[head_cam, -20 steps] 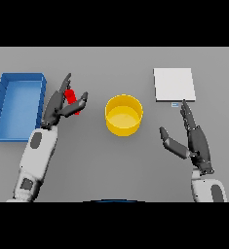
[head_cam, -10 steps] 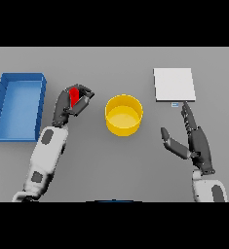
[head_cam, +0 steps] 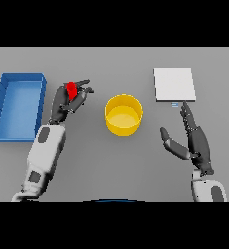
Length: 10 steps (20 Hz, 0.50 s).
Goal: Pick up the red beaker and tilt it to pour out 1 green nut into yellow bowl. Pick up the yellow bowl and place it on the metallic measuring scale.
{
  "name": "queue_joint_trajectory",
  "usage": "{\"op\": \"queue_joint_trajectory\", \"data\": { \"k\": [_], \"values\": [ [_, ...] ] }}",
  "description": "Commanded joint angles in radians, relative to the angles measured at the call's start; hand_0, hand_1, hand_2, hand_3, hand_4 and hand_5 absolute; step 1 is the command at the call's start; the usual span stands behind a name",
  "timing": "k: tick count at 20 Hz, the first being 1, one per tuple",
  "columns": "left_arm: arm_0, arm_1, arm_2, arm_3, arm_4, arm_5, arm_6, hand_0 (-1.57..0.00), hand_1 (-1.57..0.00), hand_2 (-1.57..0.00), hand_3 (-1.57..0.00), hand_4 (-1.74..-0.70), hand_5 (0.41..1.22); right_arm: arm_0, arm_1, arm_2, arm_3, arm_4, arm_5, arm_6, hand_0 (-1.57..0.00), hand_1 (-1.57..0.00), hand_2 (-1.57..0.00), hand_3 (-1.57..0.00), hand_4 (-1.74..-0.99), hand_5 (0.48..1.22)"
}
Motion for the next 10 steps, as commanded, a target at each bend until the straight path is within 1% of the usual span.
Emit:
{"op": "queue_joint_trajectory", "data": {
  "k": [1,3,5,7,10],
  "values": [
    [-0.001,0.005,0.004,-0.024,0.018,-0.014,0.013,-1.51,-1.52,-1.52,-1.5,-1.68,1.144,-0.002,-0.002,0.003,-0.005,0.011,-0.006,-0.003,0.0,0.0,0.0,0.0,-1.238,0.643],
    [0.002,0.019,-0.006,-0.076,0.032,-0.026,0.041,-1.54,-1.54,-1.54,-1.53,-1.7,1.135,-0.011,0.002,0.006,0.008,0.013,-0.005,-0.004,0.0,0.0,0.0,0.0,-1.233,0.644],
    [-0.009,0.038,-0.016,-0.104,0.039,-0.042,0.071,-1.55,-1.55,-1.55,-1.54,-1.71,1.132,0.004,0.001,0.008,0.002,0.02,-0.009,-0.023,0.0,0.0,0.0,0.0,-1.227,0.647],
    [-0.004,0.053,-0.047,-0.127,0.001,-0.044,0.084,-1.56,-1.56,-1.56,-1.55,-1.72,1.13,0.005,-0.003,0.012,0.011,0.031,-0.007,-0.048,0.0,0.0,0.0,0.0,-1.219,0.653],
    [-0.009,0.071,-0.071,-0.146,-0.033,-0.053,0.111,-1.56,-1.56,-1.56,-1.55,-1.72,1.135,-0.009,-0.006,0.011,0.009,0.051,-0.024,-0.049,0.0,0.0,0.0,0.0,-1.219,0.66]
  ]
}}
